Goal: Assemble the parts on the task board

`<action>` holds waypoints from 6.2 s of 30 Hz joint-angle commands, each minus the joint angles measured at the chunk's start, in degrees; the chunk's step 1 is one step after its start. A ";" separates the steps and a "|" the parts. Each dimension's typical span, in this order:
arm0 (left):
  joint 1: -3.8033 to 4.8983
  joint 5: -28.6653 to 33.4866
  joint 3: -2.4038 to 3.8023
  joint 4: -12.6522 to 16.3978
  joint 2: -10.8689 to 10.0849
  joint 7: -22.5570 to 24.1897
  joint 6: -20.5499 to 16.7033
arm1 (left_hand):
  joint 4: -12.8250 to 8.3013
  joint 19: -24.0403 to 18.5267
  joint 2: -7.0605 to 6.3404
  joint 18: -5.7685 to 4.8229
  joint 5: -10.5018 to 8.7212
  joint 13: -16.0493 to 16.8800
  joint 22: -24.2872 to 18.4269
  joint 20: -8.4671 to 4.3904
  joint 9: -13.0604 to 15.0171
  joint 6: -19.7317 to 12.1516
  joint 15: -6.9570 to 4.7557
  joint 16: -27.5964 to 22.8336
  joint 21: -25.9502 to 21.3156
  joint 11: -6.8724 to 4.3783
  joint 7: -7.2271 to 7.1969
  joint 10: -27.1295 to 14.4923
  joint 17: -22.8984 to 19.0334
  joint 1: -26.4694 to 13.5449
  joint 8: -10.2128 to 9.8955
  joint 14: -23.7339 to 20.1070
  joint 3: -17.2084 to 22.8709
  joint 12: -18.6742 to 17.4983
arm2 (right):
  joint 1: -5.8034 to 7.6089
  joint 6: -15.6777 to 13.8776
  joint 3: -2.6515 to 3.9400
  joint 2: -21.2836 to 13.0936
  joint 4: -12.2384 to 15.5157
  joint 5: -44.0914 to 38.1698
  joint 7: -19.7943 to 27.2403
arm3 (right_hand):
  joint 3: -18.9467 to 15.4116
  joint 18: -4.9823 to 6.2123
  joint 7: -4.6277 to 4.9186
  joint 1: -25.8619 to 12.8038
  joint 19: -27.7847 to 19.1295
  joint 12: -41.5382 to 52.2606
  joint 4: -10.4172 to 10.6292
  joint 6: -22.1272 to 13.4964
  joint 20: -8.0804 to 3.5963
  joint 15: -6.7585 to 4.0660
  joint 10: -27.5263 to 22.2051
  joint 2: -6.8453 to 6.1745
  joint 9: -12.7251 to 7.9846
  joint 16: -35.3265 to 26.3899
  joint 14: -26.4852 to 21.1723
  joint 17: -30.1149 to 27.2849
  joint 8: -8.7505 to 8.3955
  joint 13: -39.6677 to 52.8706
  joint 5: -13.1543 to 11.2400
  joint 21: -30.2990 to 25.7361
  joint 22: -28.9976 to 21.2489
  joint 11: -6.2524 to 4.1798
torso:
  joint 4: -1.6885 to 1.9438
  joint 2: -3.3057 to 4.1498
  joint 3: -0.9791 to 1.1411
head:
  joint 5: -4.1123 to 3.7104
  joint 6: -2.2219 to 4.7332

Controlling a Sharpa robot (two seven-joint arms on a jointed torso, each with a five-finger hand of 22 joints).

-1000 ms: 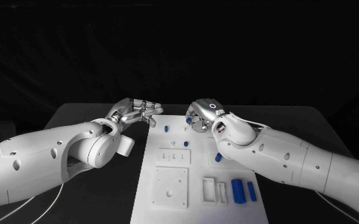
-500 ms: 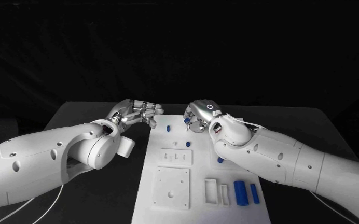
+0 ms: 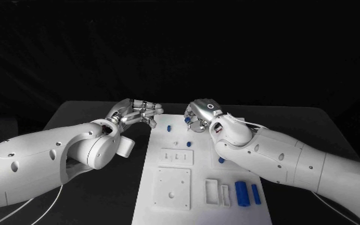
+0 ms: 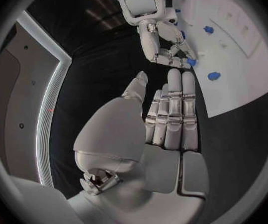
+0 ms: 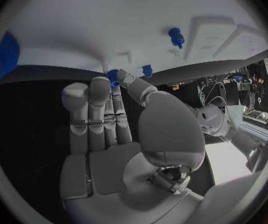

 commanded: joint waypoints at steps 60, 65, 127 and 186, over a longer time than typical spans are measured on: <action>0.20 -0.18 0.05 -0.59 0.22 -0.04 1.22 | -0.01 -0.16 -0.29 1.25 -0.23 0.09 0.18 0.46 0.00 -0.61 0.30 0.12 0.33 0.01 -0.04 -0.70 -0.25 -0.35 -0.24 -0.26 -0.29 -0.16 | -0.12 4.05 -0.13 1.58 -3.32 0.65 -0.57 | -3.09 1.42 1.48 -2.68 1.05 0.10 2.49 -7.68 1.37 1.67 -7.80 -1.72 -3.32 -1.02 -0.77 -0.81 0.11 -1.61 -0.29 -8.18 -0.11 1.71 | 0.02 0.39 -0.16 | 0.10 -0.18; 0.20 -0.18 0.05 -0.66 0.15 -0.06 1.21 | -0.01 -0.16 -0.29 1.25 -0.23 0.09 0.18 0.46 0.00 -0.61 0.30 0.12 0.33 0.01 -0.04 -0.70 -0.25 -0.35 -0.24 -0.26 -0.29 -0.16 | -0.13 1.26 -0.13 0.41 -1.86 1.72 -0.49 | -10.56 3.36 0.13 -2.18 1.05 0.09 4.47 -11.54 2.23 2.07 -12.88 -4.14 -4.43 -1.92 -1.27 -1.91 0.17 -1.58 0.06 -14.15 -3.16 2.93 | 0.00 0.42 -0.06 | 0.22 -0.10; 0.14 0.00 -0.15 -4.09 0.52 -0.09 1.99 | -0.11 -0.24 -0.29 1.27 -0.22 0.09 0.18 0.50 0.01 -0.79 0.35 0.07 0.32 0.08 0.02 -0.97 -0.31 -0.28 -0.24 -0.33 -0.18 -0.16 | -0.86 14.58 5.58 -13.05 2.84 11.79 0.83 | -21.71 -0.13 1.65 -1.31 3.59 59.07 9.18 -12.56 -0.40 -0.65 -5.90 -2.99 -3.87 11.04 -0.04 23.42 0.14 63.57 15.88 9.37 13.44 -1.59 | -1.59 -0.56 0.66 | 0.37 -0.33; 0.13 0.01 -0.21 -4.57 0.69 -0.22 2.14 | -0.19 -0.33 -0.22 1.28 -0.22 0.09 0.18 0.55 0.01 -0.89 0.38 0.06 0.31 0.11 0.05 -1.08 -0.35 -0.26 -0.23 -0.42 -0.20 -0.16 | -1.08 8.48 5.61 -9.90 13.68 4.14 -4.54 | -11.06 -0.79 0.09 -2.68 3.66 60.79 6.97 -6.91 -1.23 -1.47 -4.53 -2.98 -1.91 10.44 0.31 25.12 0.13 65.50 14.23 10.83 13.73 -2.75 | -1.57 -0.55 0.51 | 1.11 -0.54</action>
